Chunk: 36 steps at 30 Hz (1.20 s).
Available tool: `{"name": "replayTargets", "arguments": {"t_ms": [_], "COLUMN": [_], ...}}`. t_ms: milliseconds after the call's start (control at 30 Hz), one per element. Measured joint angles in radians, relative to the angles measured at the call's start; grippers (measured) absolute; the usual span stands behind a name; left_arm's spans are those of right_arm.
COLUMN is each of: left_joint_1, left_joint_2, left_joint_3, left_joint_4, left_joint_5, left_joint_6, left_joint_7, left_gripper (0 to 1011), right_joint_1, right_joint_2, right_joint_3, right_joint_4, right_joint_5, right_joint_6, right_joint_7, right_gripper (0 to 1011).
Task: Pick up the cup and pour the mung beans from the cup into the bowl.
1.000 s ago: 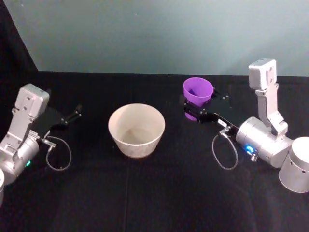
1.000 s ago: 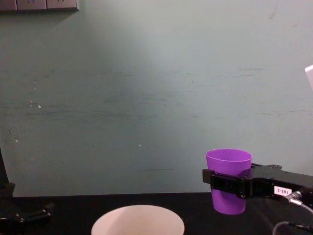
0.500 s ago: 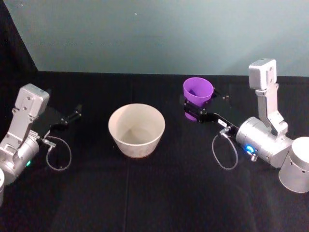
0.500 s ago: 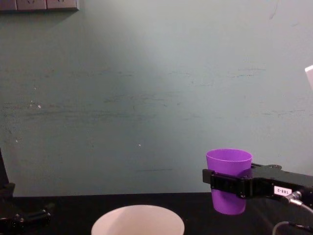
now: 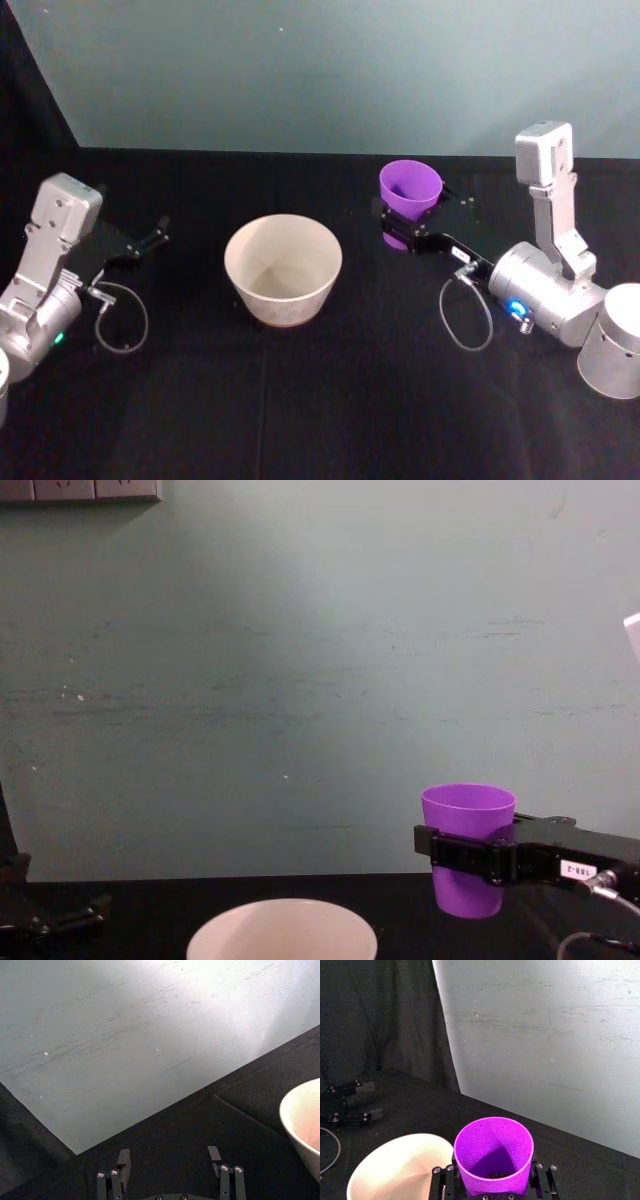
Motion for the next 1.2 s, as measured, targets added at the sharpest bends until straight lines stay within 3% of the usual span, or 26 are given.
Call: {"name": "replayTargets", "arguments": {"t_ms": [1200], "left_joint_1": [0.0], "left_joint_2": [0.0], "left_joint_3": [0.0], "left_joint_4": [0.0], "left_joint_5": [0.0], "left_joint_6": [0.0], "left_joint_7": [0.0], "left_gripper": [1000], "right_joint_1": [0.0], "right_joint_2": [0.0], "right_joint_3": [0.0], "right_joint_4": [0.0], "right_joint_5": [0.0], "right_joint_6": [0.0], "right_joint_7": [0.0], "right_gripper": [736]}}
